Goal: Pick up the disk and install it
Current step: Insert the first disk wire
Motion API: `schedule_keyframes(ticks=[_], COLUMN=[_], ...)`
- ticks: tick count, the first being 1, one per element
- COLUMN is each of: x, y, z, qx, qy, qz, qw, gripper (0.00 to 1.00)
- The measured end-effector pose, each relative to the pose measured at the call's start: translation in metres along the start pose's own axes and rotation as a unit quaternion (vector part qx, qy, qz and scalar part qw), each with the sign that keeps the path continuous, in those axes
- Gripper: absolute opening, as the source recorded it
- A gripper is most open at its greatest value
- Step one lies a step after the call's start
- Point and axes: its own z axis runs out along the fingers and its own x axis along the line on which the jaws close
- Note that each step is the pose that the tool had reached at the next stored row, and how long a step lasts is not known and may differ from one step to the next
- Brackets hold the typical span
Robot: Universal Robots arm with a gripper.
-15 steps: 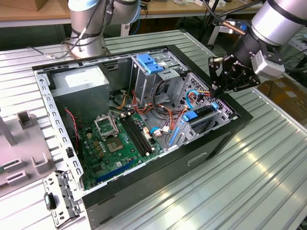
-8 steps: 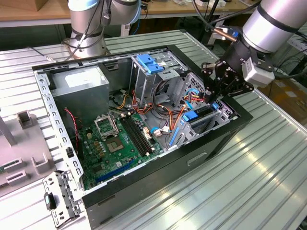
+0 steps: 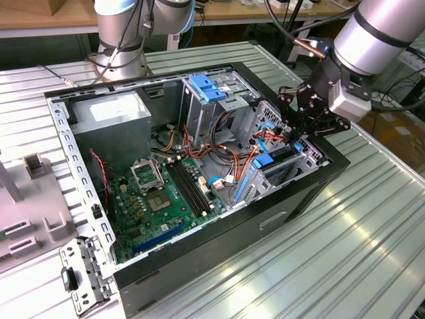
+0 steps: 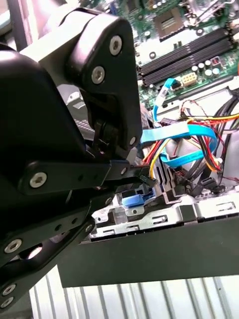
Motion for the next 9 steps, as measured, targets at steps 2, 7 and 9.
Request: schedule_keyframes(ticks=[2, 7, 9], x=[0.0000, 0.0001, 0.0001], y=[0.0000, 0.0001, 0.0001], z=[0.0002, 0.0008, 0.0009], qx=[0.0020, 0.0073, 0.0088], qy=[0.0015, 0.0057, 0.0069], qz=[0.019, 0.074, 0.090], qw=[0.99981, 0.99720, 0.99592], gripper=[0.17, 0.17, 0.17])
